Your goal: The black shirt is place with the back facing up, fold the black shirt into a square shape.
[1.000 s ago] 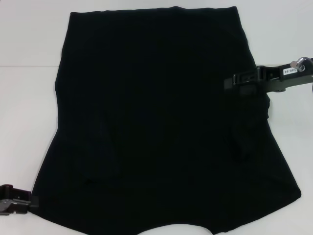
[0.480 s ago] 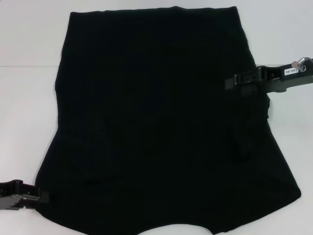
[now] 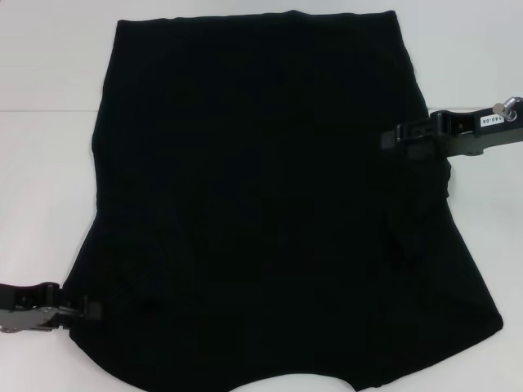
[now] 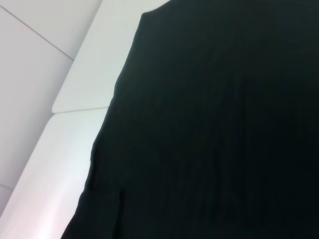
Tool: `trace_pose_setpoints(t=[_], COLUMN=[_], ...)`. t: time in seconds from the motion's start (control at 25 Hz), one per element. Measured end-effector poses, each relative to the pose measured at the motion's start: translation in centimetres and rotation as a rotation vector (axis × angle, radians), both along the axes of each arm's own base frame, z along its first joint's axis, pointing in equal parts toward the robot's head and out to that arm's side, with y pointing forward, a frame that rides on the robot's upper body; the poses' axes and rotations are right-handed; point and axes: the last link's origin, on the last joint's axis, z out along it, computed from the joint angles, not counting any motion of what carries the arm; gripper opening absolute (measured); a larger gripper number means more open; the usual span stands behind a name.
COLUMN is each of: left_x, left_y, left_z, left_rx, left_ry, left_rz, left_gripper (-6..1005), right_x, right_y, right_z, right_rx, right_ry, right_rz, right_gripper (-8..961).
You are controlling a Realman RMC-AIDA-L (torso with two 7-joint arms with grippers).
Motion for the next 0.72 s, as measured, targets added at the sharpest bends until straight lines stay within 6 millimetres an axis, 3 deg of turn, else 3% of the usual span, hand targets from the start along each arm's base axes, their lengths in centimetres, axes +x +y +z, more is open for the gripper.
trace_pose_setpoints(t=[0.32, 0.72], left_x=[0.07, 0.59], left_y=[0.29, 0.51], left_z=[-0.62, -0.1], left_rx=[-0.024, -0.025], left_ry=[0.013, 0.012], left_rz=[0.004, -0.029], left_gripper=[400, 147], right_x=[0.31, 0.66], right_y=[-0.1, -0.66], right_z=[0.26, 0.39], right_rx=[0.007, -0.019], right_ry=[0.008, 0.015], right_rz=[-0.007, -0.011], right_gripper=[703, 700])
